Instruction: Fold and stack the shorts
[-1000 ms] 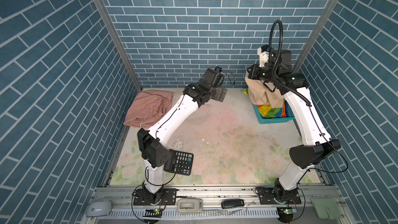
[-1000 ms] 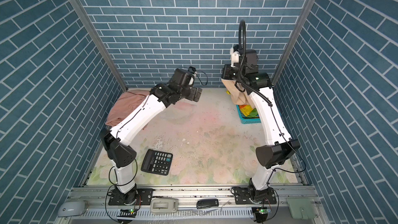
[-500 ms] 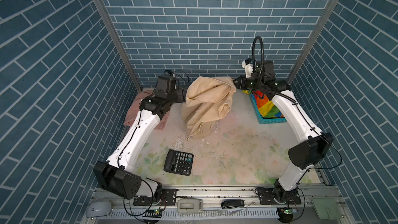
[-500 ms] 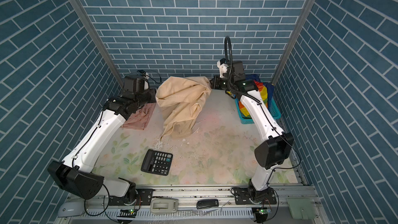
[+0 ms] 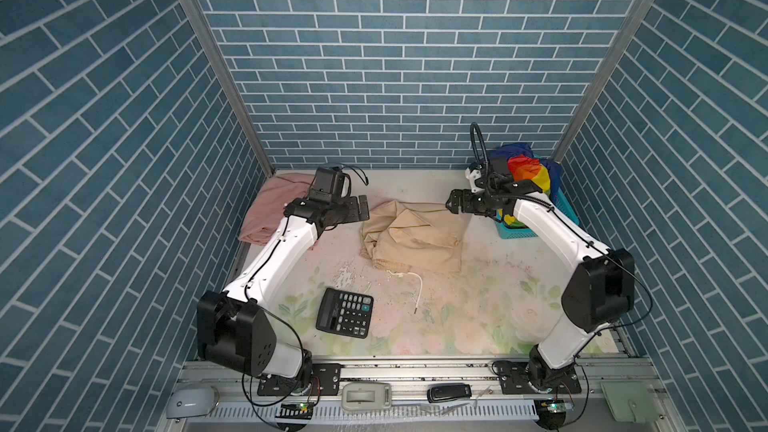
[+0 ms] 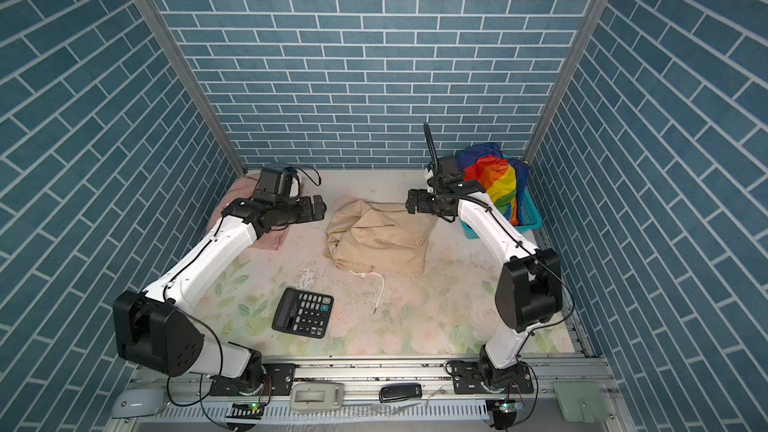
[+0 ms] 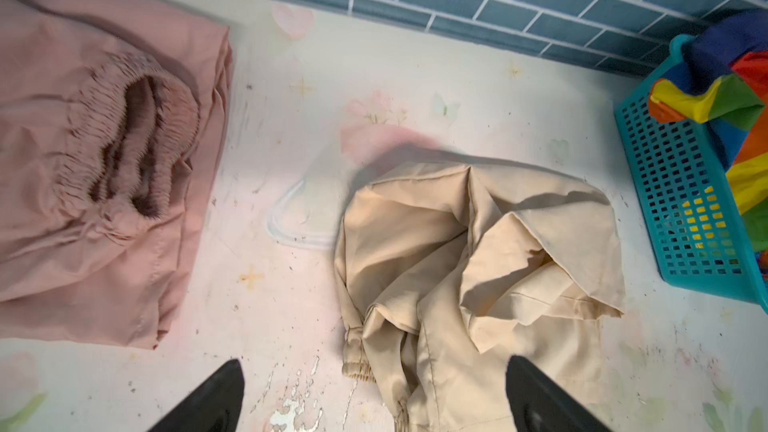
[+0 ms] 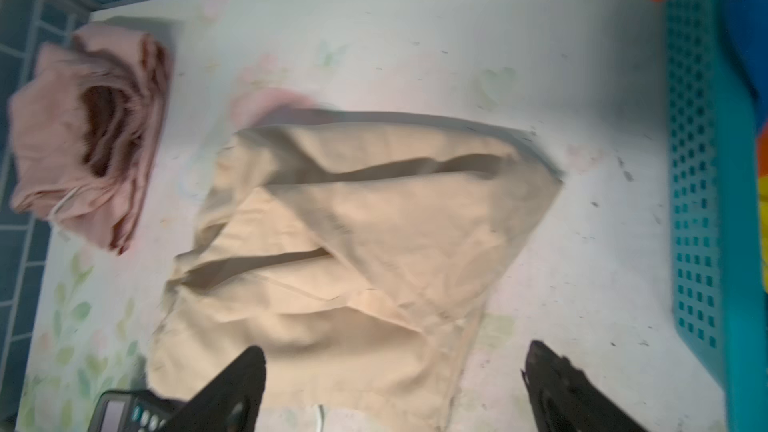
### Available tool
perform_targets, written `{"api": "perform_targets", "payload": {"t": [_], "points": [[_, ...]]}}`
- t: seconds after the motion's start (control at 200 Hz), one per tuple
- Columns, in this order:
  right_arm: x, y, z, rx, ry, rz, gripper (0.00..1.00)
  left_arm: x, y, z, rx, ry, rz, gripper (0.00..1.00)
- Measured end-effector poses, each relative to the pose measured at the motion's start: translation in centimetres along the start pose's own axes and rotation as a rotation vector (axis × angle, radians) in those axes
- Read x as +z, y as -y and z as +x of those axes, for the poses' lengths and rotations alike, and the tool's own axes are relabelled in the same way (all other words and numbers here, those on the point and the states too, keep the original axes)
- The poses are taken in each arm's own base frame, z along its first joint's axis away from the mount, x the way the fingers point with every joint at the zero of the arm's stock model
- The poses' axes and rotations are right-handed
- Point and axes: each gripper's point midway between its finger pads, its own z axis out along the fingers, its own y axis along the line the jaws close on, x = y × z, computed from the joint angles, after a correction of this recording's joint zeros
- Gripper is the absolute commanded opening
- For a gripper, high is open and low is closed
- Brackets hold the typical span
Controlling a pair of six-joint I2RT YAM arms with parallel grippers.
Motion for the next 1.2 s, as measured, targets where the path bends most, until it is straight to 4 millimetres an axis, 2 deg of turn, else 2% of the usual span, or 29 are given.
{"api": "perform_targets", "payload": {"t": [0.055,0.12,0.25,0.37,0.445,0.55,0.59,0.625,0.695,0.775,0.835,0.93,1.01,1.085,1.165,1.2], "points": [[-0.3,-2.4,0.8,-0.052,0.007,-0.039,0.99,0.6,0.1,0.7,-0.021,-0.023,0.017,1.0],[0.6,-4.5,2.4,-0.097,-0.019,-0.071,0.99,1.2,0.2,1.4,-0.048,-0.049,0.041,1.0],[4.8,-7.5,6.2,-0.161,-0.136,-0.096,0.99,2.3,-0.2,2.5,-0.135,-0.078,0.089,1.0],[8.7,-10.0,8.4,-0.213,-0.212,-0.105,0.99,2.9,-2.2,3.9,-0.246,-0.096,0.101,0.99],[10.4,-11.8,8.9,-0.244,-0.228,-0.117,0.99,2.9,-3.0,4.2,-0.291,-0.099,0.106,1.0],[12.3,-14.0,8.6,-0.281,-0.223,-0.113,0.98,2.5,-3.4,4.2,-0.325,-0.089,0.125,1.0],[13.0,-14.5,8.3,-0.29,-0.215,-0.101,0.93,2.4,-3.4,4.2,-0.332,-0.085,0.132,1.0],[13.6,-14.7,7.9,-0.296,-0.209,-0.082,0.83,2.3,-3.4,4.2,-0.337,-0.082,0.141,1.0],[14.9,-14.4,7.3,-0.303,-0.203,-0.039,0.61,2.4,-3.4,4.3,-0.347,-0.083,0.153,1.0],[16.4,-13.3,7.0,-0.313,-0.207,0.024,0.23,2.6,-3.4,4.6,-0.358,-0.091,0.165,1.0],[17.1,-12.2,6.8,-0.316,-0.212,0.078,0.0,2.7,-3.4,5.0,-0.365,-0.099,0.169,0.99],[17.0,-10.7,6.2,-0.328,-0.214,0.141,0.0,2.8,-3.3,5.3,-0.369,-0.109,0.18,0.99],[16.1,-9.8,3.9,-0.322,-0.183,0.165,0.0,2.8,-3.0,5.4,-0.367,-0.115,0.191,1.0],[14.7,-8.5,0.2,-0.287,-0.123,0.171,0.0,2.8,-2.8,5.5,-0.36,-0.121,0.199,1.0],[12.6,-4.9,-5.2,-0.211,-0.027,0.2,0.0,2.7,-2.5,5.7,-0.352,-0.129,0.206,1.0],[11.6,-2.5,-7.5,-0.175,0.015,0.229,0.12,2.7,-2.4,5.8,-0.349,-0.132,0.209,1.0]]}}
